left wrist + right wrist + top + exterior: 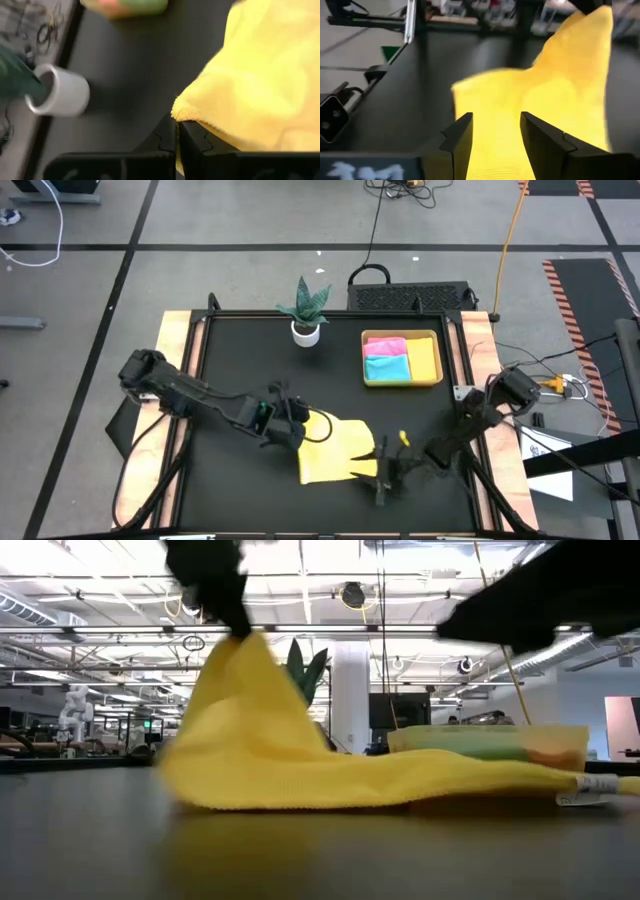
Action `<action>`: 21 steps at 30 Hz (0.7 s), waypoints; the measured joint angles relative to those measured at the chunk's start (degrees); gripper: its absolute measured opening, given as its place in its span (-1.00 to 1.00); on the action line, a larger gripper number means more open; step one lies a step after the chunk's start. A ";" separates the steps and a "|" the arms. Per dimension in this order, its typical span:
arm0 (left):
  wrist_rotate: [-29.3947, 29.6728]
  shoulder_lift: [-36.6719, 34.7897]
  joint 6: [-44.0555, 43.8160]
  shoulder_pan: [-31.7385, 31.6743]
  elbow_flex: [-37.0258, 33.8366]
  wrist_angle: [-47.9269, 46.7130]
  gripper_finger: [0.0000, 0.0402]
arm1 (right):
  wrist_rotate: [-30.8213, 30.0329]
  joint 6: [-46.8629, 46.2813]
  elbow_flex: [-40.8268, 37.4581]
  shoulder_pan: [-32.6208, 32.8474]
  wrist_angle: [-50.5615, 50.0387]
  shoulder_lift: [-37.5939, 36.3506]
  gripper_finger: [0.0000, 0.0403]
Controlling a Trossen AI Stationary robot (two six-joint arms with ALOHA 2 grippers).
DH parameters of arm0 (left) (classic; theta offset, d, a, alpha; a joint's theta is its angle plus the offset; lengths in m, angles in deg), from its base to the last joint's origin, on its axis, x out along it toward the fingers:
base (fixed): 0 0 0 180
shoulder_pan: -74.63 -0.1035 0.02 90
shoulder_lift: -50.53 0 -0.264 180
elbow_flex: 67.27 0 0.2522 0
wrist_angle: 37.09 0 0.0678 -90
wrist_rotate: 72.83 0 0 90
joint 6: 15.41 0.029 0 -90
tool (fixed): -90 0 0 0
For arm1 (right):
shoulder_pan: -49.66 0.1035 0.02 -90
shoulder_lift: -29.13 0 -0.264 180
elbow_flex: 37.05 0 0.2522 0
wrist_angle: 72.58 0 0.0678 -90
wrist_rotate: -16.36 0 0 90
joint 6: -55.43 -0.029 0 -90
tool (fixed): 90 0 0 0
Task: Fold microfiber towels
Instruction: Fold the yellow microfiber cloth
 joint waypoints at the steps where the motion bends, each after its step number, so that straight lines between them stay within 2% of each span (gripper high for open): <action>1: 0.00 0.00 -1.40 0.11 -2.43 1.30 -0.95 | 3.23 -2.52 0.00 -1.56 -0.98 0.00 -0.21; 4: -0.05 0.04 -5.90 1.03 -8.77 2.51 -0.89 | 12.83 -8.98 0.01 -6.29 -1.88 0.41 -0.13; 7: 0.06 0.02 -10.30 2.12 -13.12 3.11 -0.88 | 19.13 -11.63 2.16 -10.14 -2.83 2.40 -0.03; 14: 0.22 0.02 -16.43 5.03 -19.30 2.48 -0.97 | 26.53 -10.12 16.93 -14.49 -14.49 11.94 0.08; 19: 2.09 0.02 -18.62 6.77 -20.31 0.03 -0.86 | 37.92 -3.79 24.87 -15.66 -25.58 14.59 0.03; 21: 3.26 0.00 -18.40 7.55 -20.16 -1.61 -0.83 | 38.38 -2.75 25.95 -15.45 -31.62 13.47 0.01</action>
